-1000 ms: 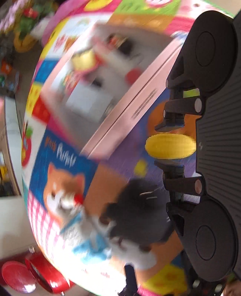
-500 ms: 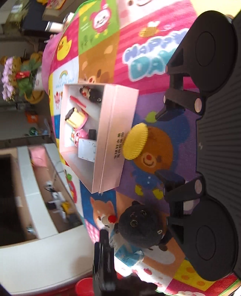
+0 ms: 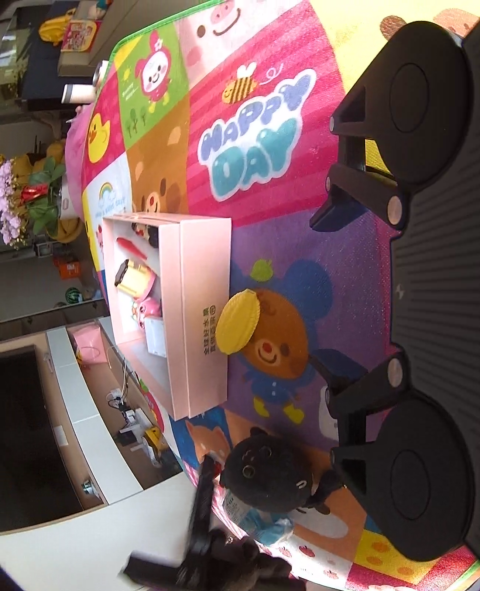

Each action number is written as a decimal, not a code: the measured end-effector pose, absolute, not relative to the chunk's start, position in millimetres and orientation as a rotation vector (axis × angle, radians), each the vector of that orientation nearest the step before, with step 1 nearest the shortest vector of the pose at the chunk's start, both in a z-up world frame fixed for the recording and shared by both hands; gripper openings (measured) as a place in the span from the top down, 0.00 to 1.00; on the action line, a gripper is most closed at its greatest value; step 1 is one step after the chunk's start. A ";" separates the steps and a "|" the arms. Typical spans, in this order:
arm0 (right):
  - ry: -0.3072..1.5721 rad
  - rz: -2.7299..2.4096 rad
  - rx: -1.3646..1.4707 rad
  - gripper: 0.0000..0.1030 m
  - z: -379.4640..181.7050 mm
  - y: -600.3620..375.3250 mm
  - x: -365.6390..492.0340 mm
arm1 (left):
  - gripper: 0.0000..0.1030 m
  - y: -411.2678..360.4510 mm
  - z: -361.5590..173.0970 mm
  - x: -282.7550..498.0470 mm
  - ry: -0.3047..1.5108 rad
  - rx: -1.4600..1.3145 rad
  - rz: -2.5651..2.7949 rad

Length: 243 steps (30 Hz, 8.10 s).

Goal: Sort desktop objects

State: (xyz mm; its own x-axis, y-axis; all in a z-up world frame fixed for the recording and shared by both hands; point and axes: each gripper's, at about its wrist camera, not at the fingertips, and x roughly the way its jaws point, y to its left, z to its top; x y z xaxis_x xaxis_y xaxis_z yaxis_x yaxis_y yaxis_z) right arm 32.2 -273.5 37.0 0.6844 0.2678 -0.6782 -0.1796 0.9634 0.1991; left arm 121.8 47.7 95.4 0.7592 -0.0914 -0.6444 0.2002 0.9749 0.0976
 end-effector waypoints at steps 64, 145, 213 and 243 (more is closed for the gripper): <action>0.798 0.129 -0.041 0.00 26.0 -256.1 28.2 | 0.51 -26.0 13.9 6.2 0.702 0.036 -0.287; 0.737 0.173 -0.084 0.54 32.7 -221.2 84.6 | 0.00 -14.0 6.5 -4.0 0.686 -0.044 -0.327; 0.476 0.234 -0.020 0.36 132.8 -276.0 -48.5 | 0.54 -70.4 107.3 0.1 0.418 0.239 -0.353; 0.574 0.214 0.119 0.26 158.2 -268.1 133.0 | 0.00 45.2 51.2 10.1 0.643 -0.003 -0.084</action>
